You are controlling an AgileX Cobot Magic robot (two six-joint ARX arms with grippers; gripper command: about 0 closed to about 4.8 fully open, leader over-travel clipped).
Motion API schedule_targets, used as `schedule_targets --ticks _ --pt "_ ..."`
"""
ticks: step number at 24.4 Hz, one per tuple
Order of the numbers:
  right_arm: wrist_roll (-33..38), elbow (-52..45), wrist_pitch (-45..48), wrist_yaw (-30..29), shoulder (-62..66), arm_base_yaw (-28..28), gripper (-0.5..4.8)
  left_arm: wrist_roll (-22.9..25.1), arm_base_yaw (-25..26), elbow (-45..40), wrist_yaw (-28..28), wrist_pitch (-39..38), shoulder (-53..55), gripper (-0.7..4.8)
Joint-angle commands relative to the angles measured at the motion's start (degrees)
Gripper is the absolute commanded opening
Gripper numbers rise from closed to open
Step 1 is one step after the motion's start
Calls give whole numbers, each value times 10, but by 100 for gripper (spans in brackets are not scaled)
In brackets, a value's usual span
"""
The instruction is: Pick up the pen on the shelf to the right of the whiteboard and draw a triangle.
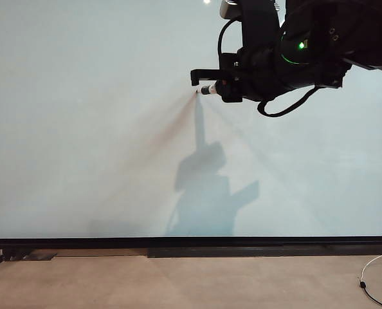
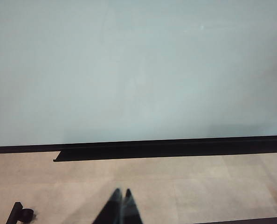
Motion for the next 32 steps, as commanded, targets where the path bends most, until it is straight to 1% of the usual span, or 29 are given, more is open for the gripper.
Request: schedule_targets --ticks 1,5,13,25,32 --pt "3 5 -5 9 0 0 -7 0 0 2 1 5 0 -5" --pt "10 5 -10 -2 3 0 -7 0 0 2 1 5 0 -5" --pt "31 6 9 -3 37 1 -7 0 0 2 1 5 0 -5" --pt "40 20 8 -16 60 6 -7 0 0 2 1 5 0 -5" --pt "46 47 3 -18 93 14 -7 0 0 2 1 5 0 -5"
